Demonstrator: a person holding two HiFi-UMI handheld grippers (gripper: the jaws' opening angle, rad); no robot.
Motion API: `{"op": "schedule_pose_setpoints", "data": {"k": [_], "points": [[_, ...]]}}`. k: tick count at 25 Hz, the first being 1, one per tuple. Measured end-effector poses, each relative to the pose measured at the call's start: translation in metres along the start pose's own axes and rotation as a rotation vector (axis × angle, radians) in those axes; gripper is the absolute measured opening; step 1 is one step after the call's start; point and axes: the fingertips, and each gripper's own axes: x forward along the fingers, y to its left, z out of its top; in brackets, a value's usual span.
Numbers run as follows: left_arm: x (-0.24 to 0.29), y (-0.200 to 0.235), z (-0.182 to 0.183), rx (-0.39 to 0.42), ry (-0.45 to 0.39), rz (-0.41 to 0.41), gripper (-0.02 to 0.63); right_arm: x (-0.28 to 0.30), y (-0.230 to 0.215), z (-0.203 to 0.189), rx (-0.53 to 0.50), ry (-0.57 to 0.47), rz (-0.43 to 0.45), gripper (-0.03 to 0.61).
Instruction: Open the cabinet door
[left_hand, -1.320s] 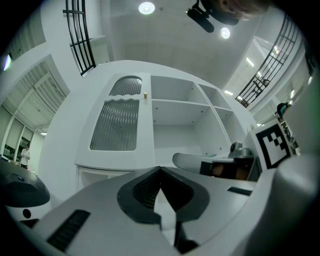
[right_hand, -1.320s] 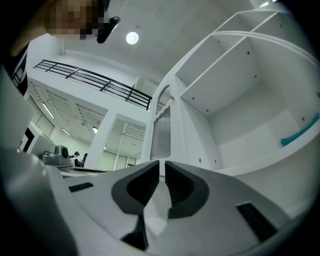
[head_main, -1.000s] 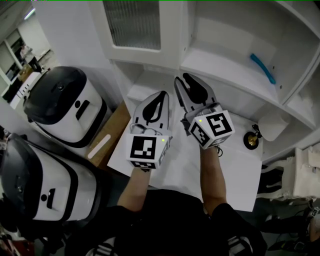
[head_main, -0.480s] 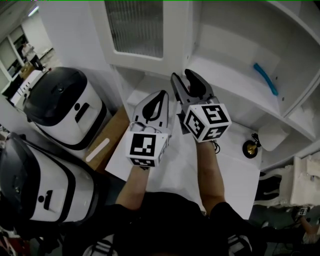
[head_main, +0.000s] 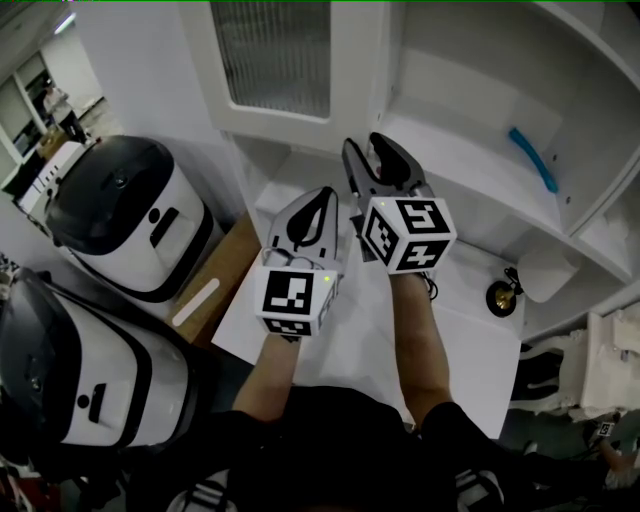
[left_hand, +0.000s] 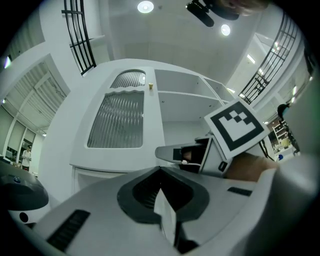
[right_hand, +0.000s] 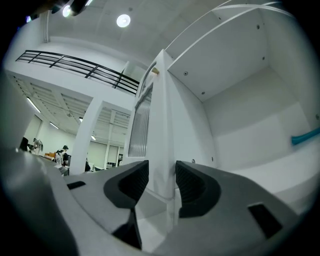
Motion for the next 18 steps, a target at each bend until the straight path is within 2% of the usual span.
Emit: {"op": "schedule_pose_setpoints", "data": {"k": [4,8,13,18], "points": [[-0.002,0.002,0.000,-0.005,-0.005,-0.005,0.011,-0.002,-0.003,0.000,-0.040,-0.002,-0.007,0.116],[-0.004,0.001,-0.001,-0.022,-0.010,-0.012,0.011,-0.004,0.002,0.000,-0.093,0.000,0.031,0.116],[-0.007,-0.005,0.000,-0.035,-0.021,-0.028,0.011,-0.008,0.003,0.001,-0.049,-0.023,0.086,0.112],[-0.016,0.000,0.005,-0.041,-0.034,-0.019,0.011,-0.026,0.022,0.004,0.001,-0.077,0.214,0.087]]}}
